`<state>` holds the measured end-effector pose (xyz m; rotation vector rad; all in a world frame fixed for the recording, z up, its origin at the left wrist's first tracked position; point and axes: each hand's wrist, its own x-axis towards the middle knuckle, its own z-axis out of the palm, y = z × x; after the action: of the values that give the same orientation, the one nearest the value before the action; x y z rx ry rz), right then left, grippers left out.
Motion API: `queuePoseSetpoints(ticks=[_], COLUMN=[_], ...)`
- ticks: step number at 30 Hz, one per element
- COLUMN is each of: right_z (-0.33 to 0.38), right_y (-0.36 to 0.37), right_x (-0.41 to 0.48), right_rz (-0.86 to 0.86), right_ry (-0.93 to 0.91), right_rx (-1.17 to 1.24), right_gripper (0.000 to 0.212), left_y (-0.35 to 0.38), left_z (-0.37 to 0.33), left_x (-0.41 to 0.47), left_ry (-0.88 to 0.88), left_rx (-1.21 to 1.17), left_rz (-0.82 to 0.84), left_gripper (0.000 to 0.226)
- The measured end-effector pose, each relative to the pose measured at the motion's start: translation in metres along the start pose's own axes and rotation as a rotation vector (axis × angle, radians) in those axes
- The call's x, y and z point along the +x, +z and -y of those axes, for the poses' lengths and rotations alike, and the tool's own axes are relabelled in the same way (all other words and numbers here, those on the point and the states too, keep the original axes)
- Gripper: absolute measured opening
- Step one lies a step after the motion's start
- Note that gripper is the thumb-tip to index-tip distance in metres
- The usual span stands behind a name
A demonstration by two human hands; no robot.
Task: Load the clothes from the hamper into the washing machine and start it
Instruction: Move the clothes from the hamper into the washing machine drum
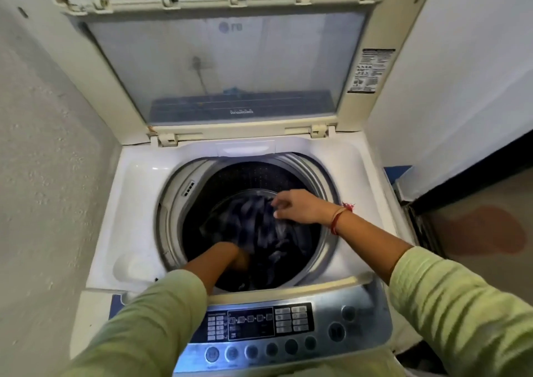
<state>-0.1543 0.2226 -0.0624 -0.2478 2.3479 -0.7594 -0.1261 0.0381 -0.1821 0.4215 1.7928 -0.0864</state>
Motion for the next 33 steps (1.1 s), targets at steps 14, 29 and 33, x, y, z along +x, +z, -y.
queuePoseSetpoints(ticks=[14, 29, 33], right_z=[-0.117, -0.56, -0.627], right_y=[-0.095, 0.126, 0.202], right_x=[-0.236, -0.319, -0.285], right_rz=[-0.5, -0.452, -0.268], right_ry=[-0.25, 0.609, 0.716], right_rx=[0.664, 0.704, 0.543], right_gripper=[0.008, 0.018, 0.071], left_y=[-0.047, 0.093, 0.112], left_z=[-0.278, -0.5, -0.5], left_x=[-0.144, 0.206, 0.292], left_ry=[0.786, 0.336, 0.264], left_rx=[-0.485, 0.08, 0.197], left_rz=[-1.449, -0.297, -0.237], left_gripper=[0.025, 0.062, 0.068])
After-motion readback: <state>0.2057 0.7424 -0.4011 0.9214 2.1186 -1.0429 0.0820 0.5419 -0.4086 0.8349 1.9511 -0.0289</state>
